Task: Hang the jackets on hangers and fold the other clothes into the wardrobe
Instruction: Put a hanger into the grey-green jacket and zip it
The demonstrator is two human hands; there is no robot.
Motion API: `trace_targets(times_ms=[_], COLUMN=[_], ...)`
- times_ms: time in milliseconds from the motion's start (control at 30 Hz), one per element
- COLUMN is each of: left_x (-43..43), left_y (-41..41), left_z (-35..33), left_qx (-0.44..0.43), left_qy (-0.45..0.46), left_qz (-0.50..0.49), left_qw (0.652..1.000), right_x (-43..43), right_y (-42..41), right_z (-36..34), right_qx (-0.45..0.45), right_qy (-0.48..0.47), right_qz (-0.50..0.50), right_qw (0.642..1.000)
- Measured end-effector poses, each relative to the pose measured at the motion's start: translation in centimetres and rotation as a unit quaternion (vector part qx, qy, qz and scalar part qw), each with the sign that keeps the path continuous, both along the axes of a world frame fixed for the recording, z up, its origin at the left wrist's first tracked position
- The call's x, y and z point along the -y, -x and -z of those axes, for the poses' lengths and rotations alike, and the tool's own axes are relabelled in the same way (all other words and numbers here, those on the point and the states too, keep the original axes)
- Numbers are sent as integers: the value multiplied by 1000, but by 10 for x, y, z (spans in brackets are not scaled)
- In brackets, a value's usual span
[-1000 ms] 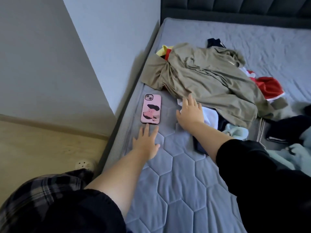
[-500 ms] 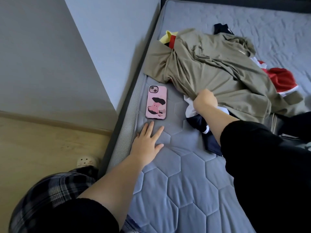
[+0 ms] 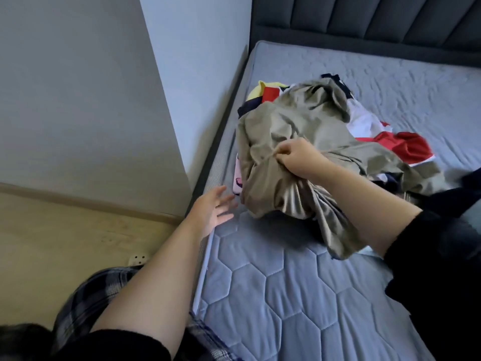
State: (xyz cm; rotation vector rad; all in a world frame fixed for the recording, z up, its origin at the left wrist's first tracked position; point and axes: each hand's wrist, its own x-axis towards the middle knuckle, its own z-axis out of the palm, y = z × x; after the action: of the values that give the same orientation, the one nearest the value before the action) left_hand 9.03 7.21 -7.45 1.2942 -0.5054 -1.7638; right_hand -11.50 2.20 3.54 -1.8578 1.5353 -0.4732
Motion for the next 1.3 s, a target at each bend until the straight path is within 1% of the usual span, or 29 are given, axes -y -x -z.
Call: trace_targets(times_ms=[33, 67, 100, 133, 167, 200, 233, 300, 367, 400, 467, 500, 533, 567, 600, 633, 667, 700, 733, 767, 833, 900, 967, 1000, 1067, 1133, 1200, 1267, 1300], left_x=[-3, -6, -8, -11, -13, -14, -13, -11, -6, -4, 1, 1, 1, 2, 2, 1, 0, -1, -1, -2, -3, -2, 0, 2, 3, 3, 0, -2, -3], left_y=[1, 3, 5, 6, 8, 9, 9, 8, 6, 4, -1, -3, -5, -6, -7, -6, -5, -5, -4, -3, -3, -2, -3, -4, -4, -6, -10, -12, -12], left_z=[2, 3, 4, 3, 2, 3, 5, 7, 8, 8, 11, 11, 12, 14, 16, 18, 19, 19, 19, 18, 16, 14, 17, 17, 16, 17, 16, 14, 13], left_qx=[2, 7, 14, 21, 25, 32, 41, 62, 63, 55, 34, 24, 16, 9, 11, 22, 39, 57, 70, 80, 85, 89, 94, 96, 99, 100, 116, 151, 165], left_qy=[-4, -5, -3, -2, -3, -3, -3, 4, 8, 9, 8, 9, 12, 17, 24, 31, 37, 41, 43, 44, 45, 40, 36, 33, 24, 19, 17, 23, 29], left_qz=[20, 37, 51, 66, 82, 91, 92, 73, 31, 10, -5, 0, 7, 9, 4, -3, -4, 1, 8, 15, 26, 36, 41, 39, 28, 11, 0, 13, 25], left_qw=[1000, 999, 999, 998, 996, 995, 995, 995, 997, 998, 999, 1000, 1000, 1000, 1000, 999, 999, 998, 997, 996, 995, 995, 994, 994, 994, 995, 993, 988, 986], right_x=[5, 8, 8, 6, 1, -3, -7, -10, -13, -16, -27, -30, -33, -32, -28, -21, -13, -4, 4, 10, 13, 8, -1, -6, -22, -41, -50, -46, -41], right_y=[4, 9, 13, 18, 21, 24, 24, 16, -4, -16, -37, -43, -45, -44, -42, -38, -32, -26, -18, -7, 10, 18, 8, -2, -28, -53, -65, -64, -60], right_z=[8, 15, 26, 38, 52, 65, 76, 88, 83, 75, 50, 39, 31, 29, 31, 34, 39, 43, 47, 52, 68, 84, 88, 87, 79, 71, 73, 70, 68], right_qx=[-74, -121, -159, -195, -226, -255, -272, -303, -294, -264, -188, -157, -137, -121, -94, -70, -57, -73, -112, -165, -266, -294, -275, -247, -159, -127, -173, -218, -210], right_qy=[89, 117, 81, 7, -55, -92, -105, -62, -9, -18, -109, -172, -224, -239, -211, -142, -39, 55, 100, 90, 6, -33, -13, -14, -77, -157, -166, -132, -125], right_qz=[66, 102, 110, 101, 82, 62, 49, 11, -58, -105, -202, -246, -277, -279, -241, -168, -72, 19, 88, 130, 141, 104, 38, -10, -123, -230, -304, -303, -275], right_qw=[991, 980, 978, 976, 969, 960, 955, 951, 954, 959, 955, 941, 924, 922, 943, 973, 995, 996, 985, 973, 953, 949, 960, 969, 976, 952, 922, 918, 930])
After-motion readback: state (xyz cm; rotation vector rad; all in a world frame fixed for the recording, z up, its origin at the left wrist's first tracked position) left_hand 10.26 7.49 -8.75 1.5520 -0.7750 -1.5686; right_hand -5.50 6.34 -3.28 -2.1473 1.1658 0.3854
